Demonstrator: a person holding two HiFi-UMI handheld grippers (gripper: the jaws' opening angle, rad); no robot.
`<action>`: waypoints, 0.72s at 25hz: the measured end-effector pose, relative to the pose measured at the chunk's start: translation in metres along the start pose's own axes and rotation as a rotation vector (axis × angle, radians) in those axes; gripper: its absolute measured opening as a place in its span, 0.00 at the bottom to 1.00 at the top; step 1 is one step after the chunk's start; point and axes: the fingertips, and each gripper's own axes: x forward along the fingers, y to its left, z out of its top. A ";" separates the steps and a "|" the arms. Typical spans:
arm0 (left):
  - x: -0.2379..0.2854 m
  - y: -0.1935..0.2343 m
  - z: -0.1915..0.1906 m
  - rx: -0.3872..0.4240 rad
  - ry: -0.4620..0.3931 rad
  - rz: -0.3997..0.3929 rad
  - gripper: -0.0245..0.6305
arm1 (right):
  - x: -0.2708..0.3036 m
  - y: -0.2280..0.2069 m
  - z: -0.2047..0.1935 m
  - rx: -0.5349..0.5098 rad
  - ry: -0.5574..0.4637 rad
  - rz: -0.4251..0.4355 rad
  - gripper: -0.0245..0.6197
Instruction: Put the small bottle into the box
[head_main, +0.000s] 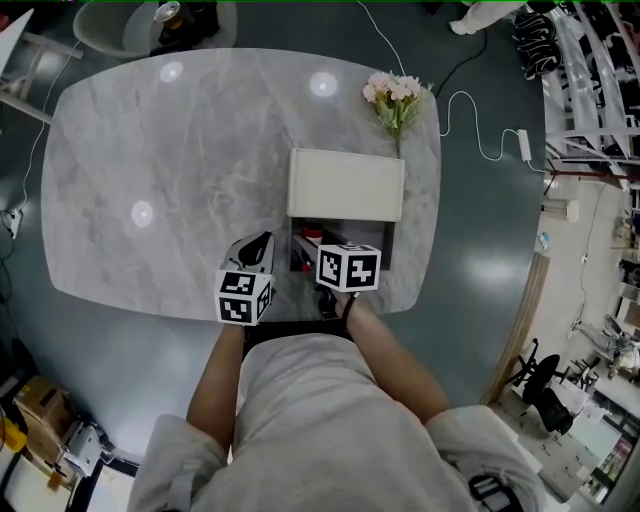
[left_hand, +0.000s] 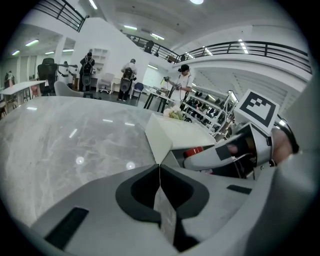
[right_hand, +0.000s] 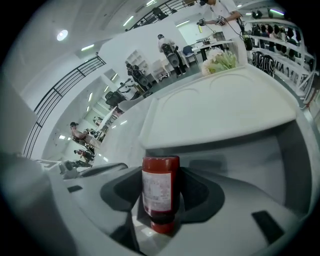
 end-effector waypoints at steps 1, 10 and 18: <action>0.001 0.000 -0.001 0.000 0.002 -0.004 0.07 | 0.003 -0.001 0.000 0.008 0.009 -0.006 0.40; 0.006 0.004 -0.006 -0.006 0.025 -0.025 0.07 | 0.018 -0.013 -0.005 0.002 0.092 -0.079 0.40; 0.008 0.003 -0.010 -0.005 0.045 -0.035 0.07 | 0.030 -0.015 -0.014 -0.004 0.140 -0.106 0.40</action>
